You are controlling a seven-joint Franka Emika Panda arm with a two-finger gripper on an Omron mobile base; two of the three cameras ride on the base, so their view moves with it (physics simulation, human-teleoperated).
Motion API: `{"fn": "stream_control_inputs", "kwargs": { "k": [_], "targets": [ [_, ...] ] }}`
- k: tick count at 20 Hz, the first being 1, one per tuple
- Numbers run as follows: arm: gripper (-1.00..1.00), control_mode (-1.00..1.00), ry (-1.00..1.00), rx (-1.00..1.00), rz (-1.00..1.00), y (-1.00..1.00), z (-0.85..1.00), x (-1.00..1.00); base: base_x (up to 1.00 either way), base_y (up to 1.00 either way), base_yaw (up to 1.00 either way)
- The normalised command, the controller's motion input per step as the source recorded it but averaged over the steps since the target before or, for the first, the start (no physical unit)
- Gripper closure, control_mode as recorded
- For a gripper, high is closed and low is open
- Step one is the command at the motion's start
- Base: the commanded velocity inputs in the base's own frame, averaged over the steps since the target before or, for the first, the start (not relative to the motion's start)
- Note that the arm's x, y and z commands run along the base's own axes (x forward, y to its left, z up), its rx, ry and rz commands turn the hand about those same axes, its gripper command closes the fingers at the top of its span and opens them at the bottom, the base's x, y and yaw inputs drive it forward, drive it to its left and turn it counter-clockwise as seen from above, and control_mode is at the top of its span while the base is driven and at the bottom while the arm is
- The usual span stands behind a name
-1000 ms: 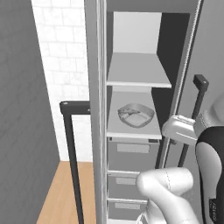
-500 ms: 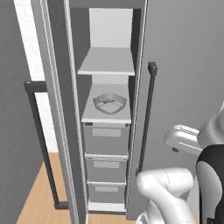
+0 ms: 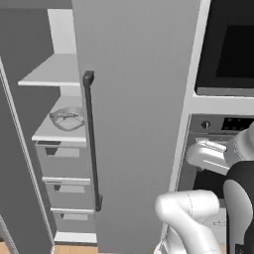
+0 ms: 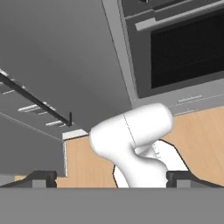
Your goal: Take the meat container that has the fish and place it on the second highest rack of the freezer. Then take the vegetable container that has the potato and onion and place it on the highest rack of the freezer.
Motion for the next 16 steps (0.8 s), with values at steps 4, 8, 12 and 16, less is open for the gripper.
{"fn": "stream_control_inputs", "kwargs": {
  "k": [4, 8, 12, 16],
  "targets": [
    [-1.00, 1.00, 0.00, 0.00, 0.00, 0.00, 0.00, 0.00, -0.13, -1.00, -0.14],
    [-1.00, 1.00, 0.00, 0.00, 0.00, 0.00, 0.00, 0.00, -0.01, -1.00, -0.15],
    [-1.00, 1.00, 0.00, 0.00, 0.00, 0.00, 0.00, 0.00, -0.01, -1.00, -0.14],
    [-1.00, 1.00, 0.00, 0.00, 0.00, 0.00, 0.00, 0.00, 0.00, -1.00, -0.09]
  ]
}}
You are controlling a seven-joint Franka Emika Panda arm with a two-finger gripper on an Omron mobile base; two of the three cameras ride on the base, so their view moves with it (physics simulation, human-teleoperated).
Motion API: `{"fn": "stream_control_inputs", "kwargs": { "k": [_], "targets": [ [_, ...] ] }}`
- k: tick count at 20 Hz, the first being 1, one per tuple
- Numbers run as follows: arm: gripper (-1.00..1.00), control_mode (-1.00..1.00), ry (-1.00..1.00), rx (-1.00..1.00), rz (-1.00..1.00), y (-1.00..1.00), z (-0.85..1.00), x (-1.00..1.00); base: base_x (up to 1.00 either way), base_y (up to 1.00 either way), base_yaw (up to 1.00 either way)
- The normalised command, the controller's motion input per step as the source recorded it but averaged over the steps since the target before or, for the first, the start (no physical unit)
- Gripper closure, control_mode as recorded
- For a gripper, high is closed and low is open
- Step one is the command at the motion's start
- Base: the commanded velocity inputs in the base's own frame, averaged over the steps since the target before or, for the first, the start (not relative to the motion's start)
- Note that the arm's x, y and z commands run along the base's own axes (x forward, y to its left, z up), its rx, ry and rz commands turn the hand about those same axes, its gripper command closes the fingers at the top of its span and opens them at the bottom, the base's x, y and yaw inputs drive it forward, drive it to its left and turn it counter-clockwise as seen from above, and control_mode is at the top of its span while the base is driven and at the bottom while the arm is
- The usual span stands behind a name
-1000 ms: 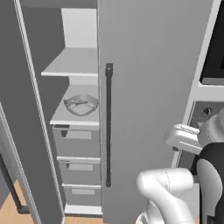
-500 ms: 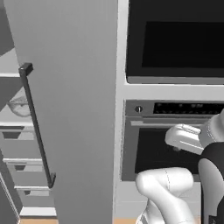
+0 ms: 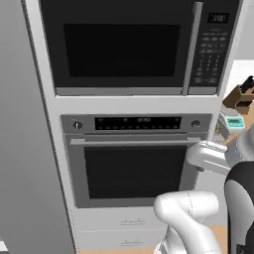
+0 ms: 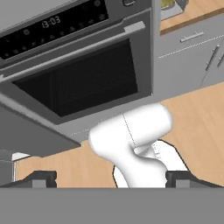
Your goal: Take the meat container that has the fish and place it on the second highest rack of the freezer. Then take the vegetable container that has the potato and onion and place it on the highest rack of the freezer.
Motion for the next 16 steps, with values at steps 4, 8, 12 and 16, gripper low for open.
{"fn": "stream_control_inputs", "kwargs": {
  "k": [4, 8, 12, 16],
  "targets": [
    [-1.00, 1.00, 0.00, 0.00, 0.00, 0.00, 0.00, 0.00, 0.13, -1.00, -0.04],
    [-1.00, 1.00, 0.00, 0.00, 0.00, 0.00, 0.00, 0.00, 0.37, -1.00, -0.02],
    [-1.00, 1.00, 0.00, 0.00, 0.00, 0.00, 0.00, 0.00, 0.71, -1.00, 0.00],
    [-1.00, 1.00, 0.00, 0.00, 0.00, 0.00, 0.00, 0.00, 0.59, -0.93, 0.00]
  ]
}}
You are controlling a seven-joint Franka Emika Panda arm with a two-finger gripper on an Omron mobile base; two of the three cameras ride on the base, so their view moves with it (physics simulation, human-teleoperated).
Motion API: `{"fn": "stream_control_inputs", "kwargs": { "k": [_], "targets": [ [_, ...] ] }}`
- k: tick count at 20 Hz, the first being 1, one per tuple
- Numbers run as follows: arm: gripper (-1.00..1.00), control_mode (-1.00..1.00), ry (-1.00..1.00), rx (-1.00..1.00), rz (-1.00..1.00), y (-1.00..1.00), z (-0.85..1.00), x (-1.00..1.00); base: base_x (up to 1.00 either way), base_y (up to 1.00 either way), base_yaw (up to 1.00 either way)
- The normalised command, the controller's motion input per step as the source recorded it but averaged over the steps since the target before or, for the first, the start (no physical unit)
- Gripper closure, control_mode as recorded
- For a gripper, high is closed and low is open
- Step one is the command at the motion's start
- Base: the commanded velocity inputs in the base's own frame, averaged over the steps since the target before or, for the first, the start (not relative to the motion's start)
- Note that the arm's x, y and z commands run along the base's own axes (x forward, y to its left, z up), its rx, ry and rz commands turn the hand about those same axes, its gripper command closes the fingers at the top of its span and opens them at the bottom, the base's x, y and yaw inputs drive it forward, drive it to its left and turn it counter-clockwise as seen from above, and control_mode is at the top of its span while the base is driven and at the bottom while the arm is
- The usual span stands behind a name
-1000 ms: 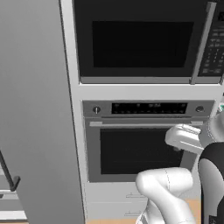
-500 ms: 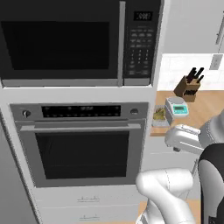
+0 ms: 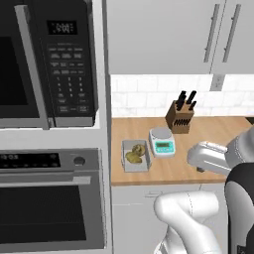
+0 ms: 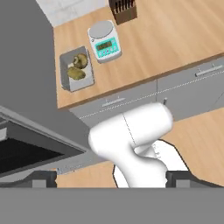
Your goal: Take the meat container that has the fish and place it on the second highest rack of the freezer. Then take the vegetable container that has the potato and onion and place it on the highest rack of the freezer.
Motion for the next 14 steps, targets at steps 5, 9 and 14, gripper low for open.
{"fn": "stream_control_inputs", "kwargs": {
  "k": [5, 9, 14],
  "targets": [
    [-1.00, -1.00, 0.11, 0.17, 0.00, -0.15, -0.09, 0.27, 0.33, -0.33, 0.00],
    [-1.00, -1.00, 0.37, 0.42, 0.00, -0.03, -0.58, 0.99, 0.00, 0.00, 0.00],
    [-1.00, -1.00, 0.29, 0.13, -0.07, 0.40, -0.84, 0.92, 0.00, 0.00, 0.00]
  ]
}}
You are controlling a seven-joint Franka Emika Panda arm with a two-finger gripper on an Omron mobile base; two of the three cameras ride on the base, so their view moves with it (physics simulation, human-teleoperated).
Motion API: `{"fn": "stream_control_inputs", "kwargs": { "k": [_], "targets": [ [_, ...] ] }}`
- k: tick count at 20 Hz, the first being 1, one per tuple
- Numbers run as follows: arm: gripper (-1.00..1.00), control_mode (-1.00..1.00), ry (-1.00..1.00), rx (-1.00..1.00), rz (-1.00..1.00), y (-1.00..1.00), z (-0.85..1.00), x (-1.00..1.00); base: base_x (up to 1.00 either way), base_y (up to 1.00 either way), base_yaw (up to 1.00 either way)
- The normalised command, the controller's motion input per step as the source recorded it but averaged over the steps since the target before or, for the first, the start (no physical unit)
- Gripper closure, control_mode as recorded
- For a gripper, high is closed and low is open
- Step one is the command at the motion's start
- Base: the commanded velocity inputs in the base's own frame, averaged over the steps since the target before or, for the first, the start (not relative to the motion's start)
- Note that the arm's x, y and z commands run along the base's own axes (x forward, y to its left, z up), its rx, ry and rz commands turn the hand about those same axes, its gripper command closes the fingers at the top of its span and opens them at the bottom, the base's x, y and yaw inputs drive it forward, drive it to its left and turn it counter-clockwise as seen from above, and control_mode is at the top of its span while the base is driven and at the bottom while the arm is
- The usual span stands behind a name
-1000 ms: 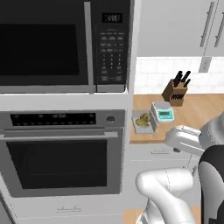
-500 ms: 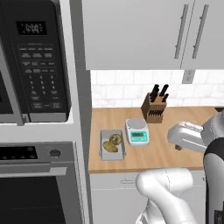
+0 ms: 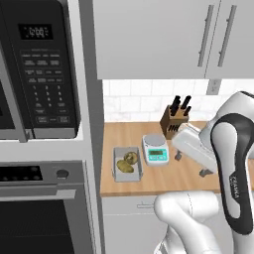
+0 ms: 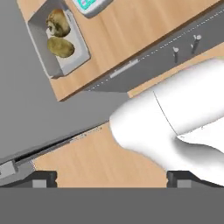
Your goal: Take the meat container that has the fish and place it on the second highest rack of the freezer. Then take the vegetable container that has the potato and onion and place it on the highest rack of the freezer.
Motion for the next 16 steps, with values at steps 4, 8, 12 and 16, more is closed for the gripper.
{"fn": "stream_control_inputs", "kwargs": {
  "k": [4, 8, 12, 16],
  "targets": [
    [-1.00, -1.00, 0.09, 0.00, -0.32, 0.50, -0.74, 0.49, 0.00, 0.00, 0.00],
    [-1.00, -1.00, 0.00, 0.00, -0.52, 0.17, -0.30, 0.44, 0.00, 0.00, 0.00],
    [-1.00, -1.00, 0.06, 0.00, -0.51, 0.18, -0.15, 0.46, 0.00, 0.00, 0.00],
    [-1.00, -1.00, 0.29, 0.03, -0.25, 0.00, -0.19, 0.61, 0.00, 0.00, 0.00]
  ]
}}
